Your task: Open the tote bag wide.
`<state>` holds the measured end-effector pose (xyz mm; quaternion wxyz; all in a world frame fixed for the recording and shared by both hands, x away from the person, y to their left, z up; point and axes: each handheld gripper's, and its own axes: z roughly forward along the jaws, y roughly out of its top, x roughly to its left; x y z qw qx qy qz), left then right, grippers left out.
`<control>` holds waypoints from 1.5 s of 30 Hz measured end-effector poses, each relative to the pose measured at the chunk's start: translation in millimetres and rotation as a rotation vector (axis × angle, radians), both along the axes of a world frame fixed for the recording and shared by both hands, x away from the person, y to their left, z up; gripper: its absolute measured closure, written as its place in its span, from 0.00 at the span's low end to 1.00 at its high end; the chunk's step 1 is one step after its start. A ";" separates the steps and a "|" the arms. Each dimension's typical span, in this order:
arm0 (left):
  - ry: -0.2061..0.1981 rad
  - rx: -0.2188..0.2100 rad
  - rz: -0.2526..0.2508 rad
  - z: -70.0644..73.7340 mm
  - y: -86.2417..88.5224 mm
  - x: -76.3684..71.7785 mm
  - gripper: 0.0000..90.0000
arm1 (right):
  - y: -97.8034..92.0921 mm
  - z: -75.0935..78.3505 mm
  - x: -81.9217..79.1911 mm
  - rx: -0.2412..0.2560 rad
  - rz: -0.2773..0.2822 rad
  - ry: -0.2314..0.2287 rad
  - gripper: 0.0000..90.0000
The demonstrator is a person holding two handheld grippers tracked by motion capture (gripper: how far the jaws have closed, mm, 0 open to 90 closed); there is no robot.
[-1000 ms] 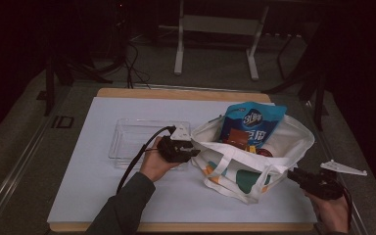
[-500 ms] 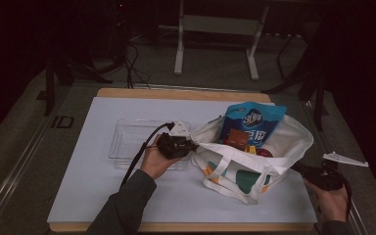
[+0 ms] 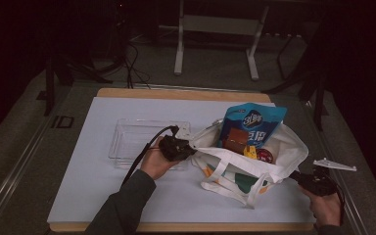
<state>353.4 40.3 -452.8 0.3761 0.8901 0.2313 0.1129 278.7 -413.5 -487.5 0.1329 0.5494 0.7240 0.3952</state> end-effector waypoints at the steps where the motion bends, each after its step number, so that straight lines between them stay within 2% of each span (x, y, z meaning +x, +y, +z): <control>1: -0.003 0.008 0.001 0.4 0.0 -0.1 0.93 | 0.3 -1.5 -0.3 -0.008 0.000 0.009 1.00; 4: -0.021 0.038 0.020 1.9 2.5 -0.7 0.93 | -0.5 -3.3 -1.5 -0.021 0.002 0.023 1.00; 6: -0.007 0.032 0.015 2.3 5.7 0.4 0.93 | -2.3 -2.8 -2.5 -0.016 0.007 0.021 1.00; 10: -0.011 0.047 0.022 2.0 3.0 0.0 0.94 | -0.4 -3.0 -1.9 -0.038 0.008 0.031 1.00; 14: -0.012 0.053 0.011 1.8 2.3 -1.3 0.94 | 4.5 -9.5 0.7 -0.080 0.019 0.062 1.00; 17: -0.011 0.053 0.009 1.4 -0.1 -1.7 0.93 | 5.5 -15.0 2.8 -0.080 0.012 0.083 1.00; 21: -0.010 0.052 0.020 -0.1 -3.1 -0.5 0.93 | 11.1 -22.2 7.7 -0.116 0.005 0.111 1.00; 26: -0.010 0.064 0.027 0.8 -3.9 -0.3 0.93 | 12.3 -24.5 9.3 -0.128 0.005 0.117 1.00; 31: 0.002 0.036 0.024 1.0 -1.1 -0.6 0.93 | 11.8 -23.6 8.7 -0.117 -0.001 0.118 0.99; 33: 0.014 0.005 0.020 2.0 2.2 -1.1 0.91 | 9.5 -22.8 7.9 -0.090 -0.006 0.122 0.98; 36: 0.020 -0.008 0.008 4.1 9.1 -2.8 0.87 | 6.0 -18.3 3.8 -0.078 -0.008 0.111 0.94; 41: 0.000 -0.032 0.006 9.4 18.7 -10.5 0.84 | 0.9 -6.8 -6.5 -0.073 0.006 0.083 0.89; 45: -0.014 -0.061 -0.012 13.9 23.9 -19.8 0.83 | -5.3 5.1 -14.6 -0.044 0.003 0.046 0.86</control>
